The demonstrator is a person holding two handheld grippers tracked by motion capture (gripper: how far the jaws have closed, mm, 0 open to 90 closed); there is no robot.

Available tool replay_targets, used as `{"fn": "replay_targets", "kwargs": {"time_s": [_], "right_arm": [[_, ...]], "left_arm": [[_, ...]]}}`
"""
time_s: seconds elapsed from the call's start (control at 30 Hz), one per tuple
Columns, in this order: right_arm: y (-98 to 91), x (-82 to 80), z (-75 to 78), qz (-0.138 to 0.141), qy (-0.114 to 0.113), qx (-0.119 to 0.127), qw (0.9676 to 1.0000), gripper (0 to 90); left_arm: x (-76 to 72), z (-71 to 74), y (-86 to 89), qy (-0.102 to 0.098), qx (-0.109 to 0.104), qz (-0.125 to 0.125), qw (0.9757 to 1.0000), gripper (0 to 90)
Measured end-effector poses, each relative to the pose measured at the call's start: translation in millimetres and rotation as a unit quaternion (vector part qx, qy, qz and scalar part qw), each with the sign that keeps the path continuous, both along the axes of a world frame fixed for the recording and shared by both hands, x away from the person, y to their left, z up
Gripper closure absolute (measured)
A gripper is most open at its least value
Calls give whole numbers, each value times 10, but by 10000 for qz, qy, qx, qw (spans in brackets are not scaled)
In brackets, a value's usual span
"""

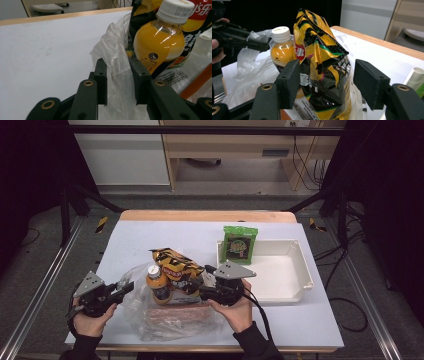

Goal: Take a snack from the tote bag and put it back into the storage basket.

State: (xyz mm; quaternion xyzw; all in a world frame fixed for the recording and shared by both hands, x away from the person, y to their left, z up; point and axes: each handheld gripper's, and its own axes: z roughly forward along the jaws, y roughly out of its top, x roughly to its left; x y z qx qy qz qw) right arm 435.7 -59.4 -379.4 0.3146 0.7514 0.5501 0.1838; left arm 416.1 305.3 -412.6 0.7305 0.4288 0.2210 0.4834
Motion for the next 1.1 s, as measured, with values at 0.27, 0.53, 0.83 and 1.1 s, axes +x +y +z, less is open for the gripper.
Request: {"fn": "replay_targets", "kwargs": {"time_s": [0.27,0.53,0.83,1.1], "right_arm": [[127,107,-78,6,88,-7,10000,494],[154,147,-98,-93,85,-1,9999,662],[105,163,-73,-78,70,19,9999,866],[63,172,-36,-88,81,113,9999,888]], "left_arm": [[13,-62,-37,48,36,-21,10000,771],[13,-76,-54,32,82,-34,10000,810],[21,-101,-78,60,133,-48,9999,836],[23,-104,-72,55,125,-32,9999,834]]}}
